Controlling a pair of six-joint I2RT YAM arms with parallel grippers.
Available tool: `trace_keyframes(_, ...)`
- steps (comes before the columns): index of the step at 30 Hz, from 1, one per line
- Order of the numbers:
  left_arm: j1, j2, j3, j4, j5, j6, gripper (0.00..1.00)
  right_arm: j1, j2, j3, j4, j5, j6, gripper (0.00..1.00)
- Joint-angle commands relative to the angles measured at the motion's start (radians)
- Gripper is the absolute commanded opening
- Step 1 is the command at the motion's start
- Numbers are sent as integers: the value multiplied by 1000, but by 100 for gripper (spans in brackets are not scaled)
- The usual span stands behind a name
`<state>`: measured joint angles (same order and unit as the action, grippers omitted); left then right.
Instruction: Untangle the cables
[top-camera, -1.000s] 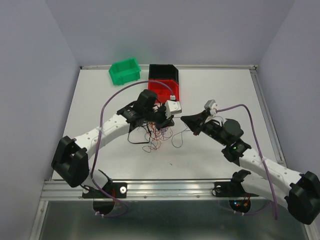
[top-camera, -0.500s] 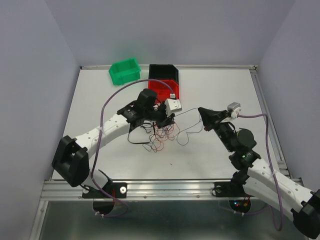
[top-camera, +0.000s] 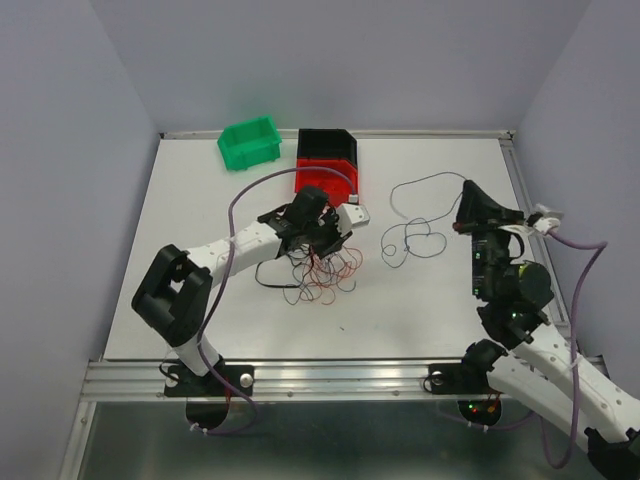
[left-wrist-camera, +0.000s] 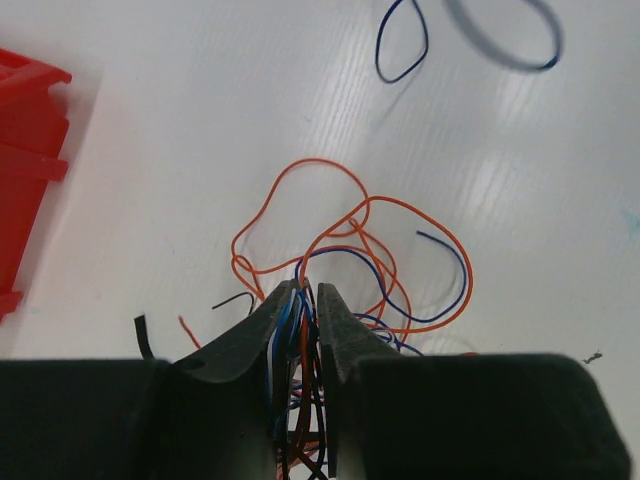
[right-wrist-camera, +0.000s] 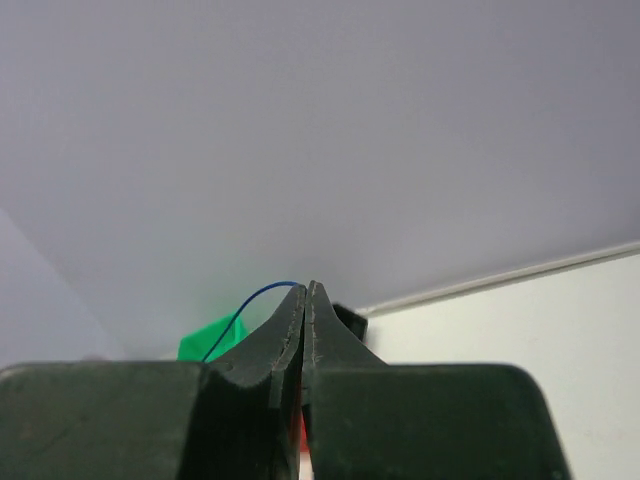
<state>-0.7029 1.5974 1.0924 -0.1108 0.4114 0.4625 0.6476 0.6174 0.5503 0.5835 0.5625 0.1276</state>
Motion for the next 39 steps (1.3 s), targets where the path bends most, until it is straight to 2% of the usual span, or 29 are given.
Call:
trace_keyframes(1,6,53,66,-12,-120,4,27,-11,-62,140,52,191,3,1)
trace_keyframes(5,20,102,90,-16,-220,-22,29,-11,-80,273,-49,226,-26,1)
trace_keyframes(9,54,104,109,-13,-217,-47,31,-9,-61,410,-230,163,27,0)
trace_keyframes(10,62,81,106,-9,-186,-50,33,-11,-38,456,-307,152,39,0)
trace_keyframes(11,68,66,100,-3,-172,-50,41,-9,-27,464,-327,125,47,0)
trace_keyframes(13,77,11,75,16,-148,-53,52,-9,-12,473,-400,100,87,1)
trace_keyframes(17,79,-95,21,48,-94,-44,63,-11,25,445,-519,73,153,0)
trace_keyframes(23,79,-159,-3,63,-117,-47,67,-11,149,333,-613,158,214,0)
trace_keyframes(26,79,-159,-16,77,-128,-47,67,-14,275,310,-616,239,221,1)
trace_keyframes(29,80,-140,-8,77,-151,-51,67,-58,401,330,-622,225,231,0)
trace_keyframes(32,80,-131,-5,77,-155,-54,67,-146,499,333,-622,122,266,1)
trace_keyframes(36,80,-125,-3,77,-157,-56,67,-349,600,307,-622,-33,313,1)
trace_keyframes(39,79,-119,1,71,-149,-56,67,-449,671,286,-628,-43,345,0)
